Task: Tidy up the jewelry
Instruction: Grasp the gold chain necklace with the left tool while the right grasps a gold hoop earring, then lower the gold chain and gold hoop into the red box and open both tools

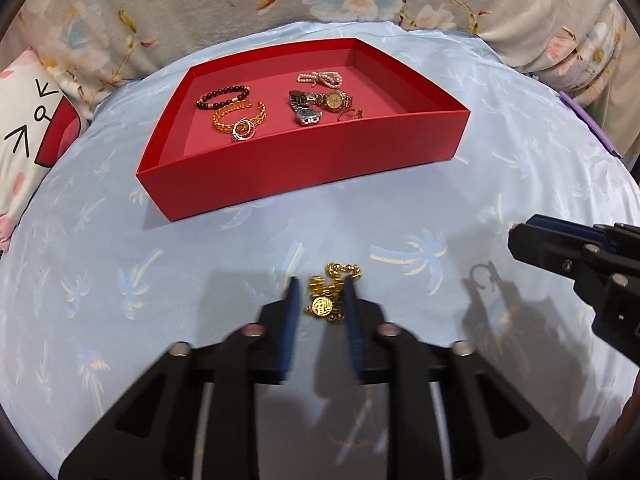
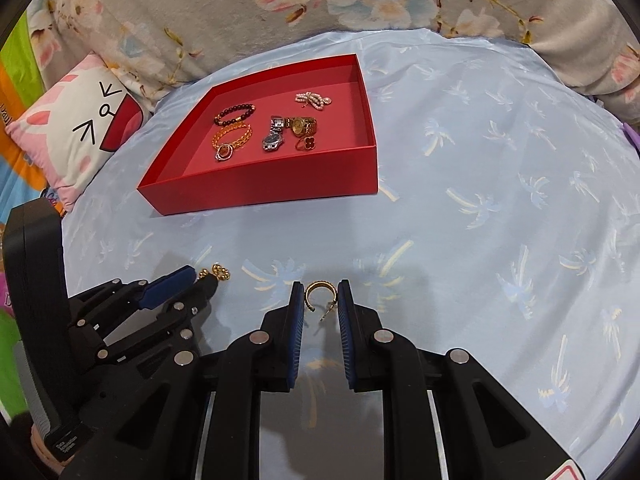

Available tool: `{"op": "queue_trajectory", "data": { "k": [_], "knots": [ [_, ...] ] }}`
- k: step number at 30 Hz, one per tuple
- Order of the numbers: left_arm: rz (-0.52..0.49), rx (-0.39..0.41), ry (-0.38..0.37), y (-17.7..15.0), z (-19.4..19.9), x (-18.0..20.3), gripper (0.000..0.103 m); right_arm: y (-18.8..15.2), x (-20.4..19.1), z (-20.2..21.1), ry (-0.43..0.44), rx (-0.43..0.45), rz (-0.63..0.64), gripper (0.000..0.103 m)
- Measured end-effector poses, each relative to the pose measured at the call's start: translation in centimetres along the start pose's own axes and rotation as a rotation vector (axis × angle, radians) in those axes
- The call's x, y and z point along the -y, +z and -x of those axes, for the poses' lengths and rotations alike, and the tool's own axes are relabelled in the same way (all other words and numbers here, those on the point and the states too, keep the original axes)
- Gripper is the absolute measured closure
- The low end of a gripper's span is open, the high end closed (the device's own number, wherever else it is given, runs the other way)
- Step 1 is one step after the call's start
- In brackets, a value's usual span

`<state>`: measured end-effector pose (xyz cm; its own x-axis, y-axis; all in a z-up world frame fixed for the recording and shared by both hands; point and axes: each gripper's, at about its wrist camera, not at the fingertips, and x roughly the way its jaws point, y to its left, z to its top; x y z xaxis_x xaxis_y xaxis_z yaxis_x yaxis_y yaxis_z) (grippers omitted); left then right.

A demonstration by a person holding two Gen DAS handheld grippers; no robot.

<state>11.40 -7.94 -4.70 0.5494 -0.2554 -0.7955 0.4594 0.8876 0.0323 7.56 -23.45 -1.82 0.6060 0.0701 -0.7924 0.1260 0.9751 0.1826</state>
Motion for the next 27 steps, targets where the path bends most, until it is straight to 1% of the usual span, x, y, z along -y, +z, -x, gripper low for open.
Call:
{"op": "queue_trajectory", "data": {
  "k": [1,6,8,15,21,27],
  "knots": [
    [0.004,-0.001,-0.003,0.1,0.0,-0.1,0.093,0.0,-0.1,0.0,0.001,0.001,0.002,0.087],
    [0.021,-0.006,-0.017,0.0,0.1,-0.5,0.094,0.0,-0.2,0.3,0.009,0.004,0.006,0.087],
    [0.025,-0.002,-0.019,0.1,0.3,-0.5,0.098,0.0,-0.2,0.4,0.012,0.006,0.007,0.087],
    [0.064,0.015,-0.027,0.4,1.8,-1.4,0.098,0.3,-1.1,1.4,0.031,0.027,0.022,0.087],
    [0.099,0.06,-0.018,1.2,4.0,-2.5,0.098,0.8,-2.0,2.4,0.052,0.051,0.036,0.087],
    [0.117,0.121,-0.012,3.1,6.6,-3.8,0.098,2.1,-2.6,3.3,0.084,0.078,0.044,0.087]
  ]
}}
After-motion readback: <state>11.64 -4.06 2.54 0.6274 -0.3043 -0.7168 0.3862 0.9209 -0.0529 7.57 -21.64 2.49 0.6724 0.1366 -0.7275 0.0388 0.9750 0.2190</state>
